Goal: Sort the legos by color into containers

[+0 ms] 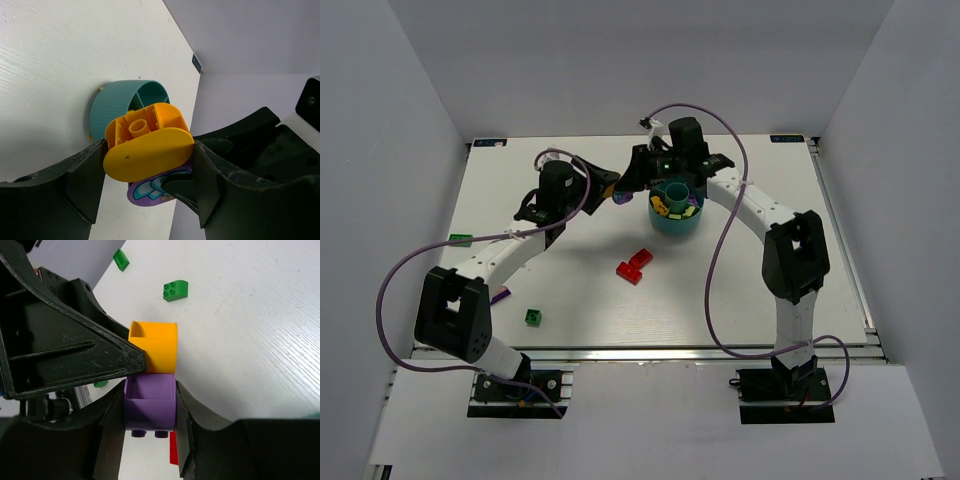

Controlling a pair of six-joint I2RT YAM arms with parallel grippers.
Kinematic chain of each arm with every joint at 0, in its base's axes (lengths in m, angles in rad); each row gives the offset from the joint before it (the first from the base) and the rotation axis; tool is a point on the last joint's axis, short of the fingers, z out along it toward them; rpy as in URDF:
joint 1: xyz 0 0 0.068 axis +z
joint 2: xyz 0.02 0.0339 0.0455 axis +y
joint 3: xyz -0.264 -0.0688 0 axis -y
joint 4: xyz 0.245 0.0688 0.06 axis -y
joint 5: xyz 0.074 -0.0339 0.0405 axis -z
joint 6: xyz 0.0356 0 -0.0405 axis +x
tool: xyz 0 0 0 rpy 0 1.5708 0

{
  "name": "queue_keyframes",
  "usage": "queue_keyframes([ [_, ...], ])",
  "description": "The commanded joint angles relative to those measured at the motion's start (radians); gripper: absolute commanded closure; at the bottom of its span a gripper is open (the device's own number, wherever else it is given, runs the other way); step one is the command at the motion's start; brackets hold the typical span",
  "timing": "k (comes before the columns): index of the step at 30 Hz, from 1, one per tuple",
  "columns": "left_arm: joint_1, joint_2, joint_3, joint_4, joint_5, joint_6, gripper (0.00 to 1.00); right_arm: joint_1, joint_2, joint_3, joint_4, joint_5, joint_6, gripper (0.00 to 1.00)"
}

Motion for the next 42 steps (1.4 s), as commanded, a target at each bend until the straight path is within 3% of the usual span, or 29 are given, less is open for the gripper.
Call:
queue_keyframes([
  [1,0.029,-0.038,0.011,0.024,-0.070,0.033,1.00,-0.027,-0.121,-0.042,-0.094,-0.050,-0.132,1.00],
  [13,0.055,0.016,0.020,0.078,-0.032,0.043,1.00,-0.090,-0.276,-0.243,-0.116,-0.043,-0.221,1.00],
  [20,0.054,-0.001,0.003,0.072,0.025,0.085,1.00,-0.240,-0.287,-0.144,-0.316,0.288,-0.492,1.00],
  [26,0.054,-0.015,-0.009,0.066,0.085,0.175,1.00,-0.308,-0.221,-0.045,-0.546,0.374,-0.635,1.00],
  [33,0.054,-0.053,0.000,0.034,0.102,0.276,1.00,-0.308,-0.110,0.073,-0.691,0.421,-0.698,1.00],
  [42,0.046,-0.079,-0.040,0.132,0.164,0.287,1.00,-0.308,-0.069,0.110,-0.696,0.424,-0.703,1.00],
])
